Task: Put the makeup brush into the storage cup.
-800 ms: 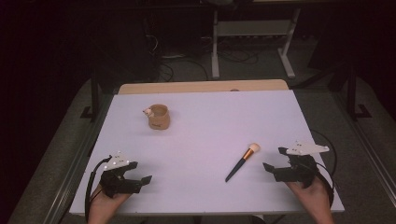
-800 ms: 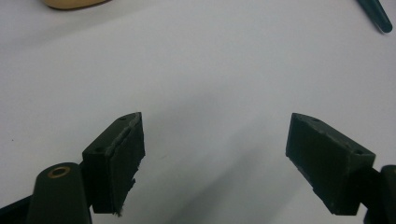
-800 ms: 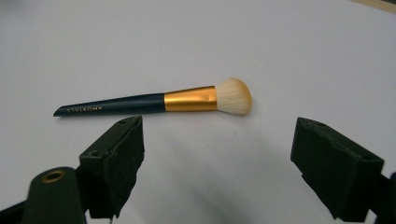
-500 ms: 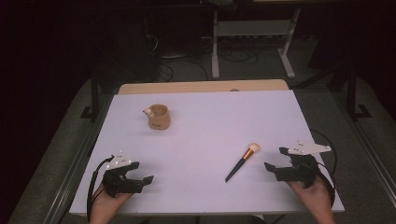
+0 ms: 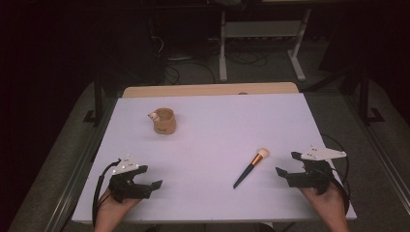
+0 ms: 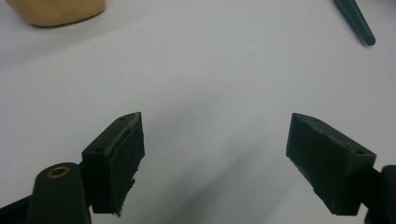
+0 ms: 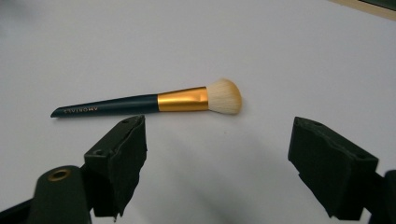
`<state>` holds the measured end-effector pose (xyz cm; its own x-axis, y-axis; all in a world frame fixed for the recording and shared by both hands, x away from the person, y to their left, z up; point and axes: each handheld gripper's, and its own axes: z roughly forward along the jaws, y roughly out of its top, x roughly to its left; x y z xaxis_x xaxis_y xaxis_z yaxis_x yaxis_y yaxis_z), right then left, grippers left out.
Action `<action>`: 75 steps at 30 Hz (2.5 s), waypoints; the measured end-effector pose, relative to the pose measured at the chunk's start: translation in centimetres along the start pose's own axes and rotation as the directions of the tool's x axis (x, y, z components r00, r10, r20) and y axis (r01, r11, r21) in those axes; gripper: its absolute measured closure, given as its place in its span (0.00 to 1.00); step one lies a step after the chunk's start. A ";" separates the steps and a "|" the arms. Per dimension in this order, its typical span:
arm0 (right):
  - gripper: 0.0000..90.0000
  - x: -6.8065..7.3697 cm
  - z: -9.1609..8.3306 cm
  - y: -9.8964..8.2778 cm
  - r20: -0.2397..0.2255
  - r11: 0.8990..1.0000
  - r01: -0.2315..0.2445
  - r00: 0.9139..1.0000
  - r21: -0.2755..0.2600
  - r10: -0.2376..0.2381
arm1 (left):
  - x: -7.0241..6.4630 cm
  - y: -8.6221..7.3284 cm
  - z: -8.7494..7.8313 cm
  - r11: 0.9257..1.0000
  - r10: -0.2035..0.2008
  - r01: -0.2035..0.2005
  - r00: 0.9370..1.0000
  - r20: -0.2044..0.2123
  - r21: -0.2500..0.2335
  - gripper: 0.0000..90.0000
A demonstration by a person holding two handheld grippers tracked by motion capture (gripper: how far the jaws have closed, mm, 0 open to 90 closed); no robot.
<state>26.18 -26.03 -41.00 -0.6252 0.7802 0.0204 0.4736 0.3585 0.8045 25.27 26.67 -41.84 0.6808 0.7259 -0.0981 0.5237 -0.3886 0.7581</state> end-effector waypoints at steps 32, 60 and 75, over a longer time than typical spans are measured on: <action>0.21 0.2 0.3 0.2 -0.006 1.000 0.002 1.000 0.010 -0.002 | -5.3 8.0 4.9 0.981 0.185 -0.190 0.975 0.123 0.027 0.29; 0.21 -0.5 0.1 0.0 0.007 1.000 -0.014 1.000 0.006 0.014 | -11.3 13.5 12.8 0.948 0.241 -0.284 0.934 0.263 0.141 0.34; 0.21 -0.6 0.1 -0.1 0.008 1.000 -0.020 1.000 0.011 0.020 | -13.1 15.2 16.5 0.915 0.264 -0.335 0.919 0.294 0.226 0.39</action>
<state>26.62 -26.50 -41.16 -0.6108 0.7912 0.0316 0.4929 0.3487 0.7972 32.81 1.88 -39.68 0.9139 0.3980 -0.0796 0.3671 -0.7266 0.5808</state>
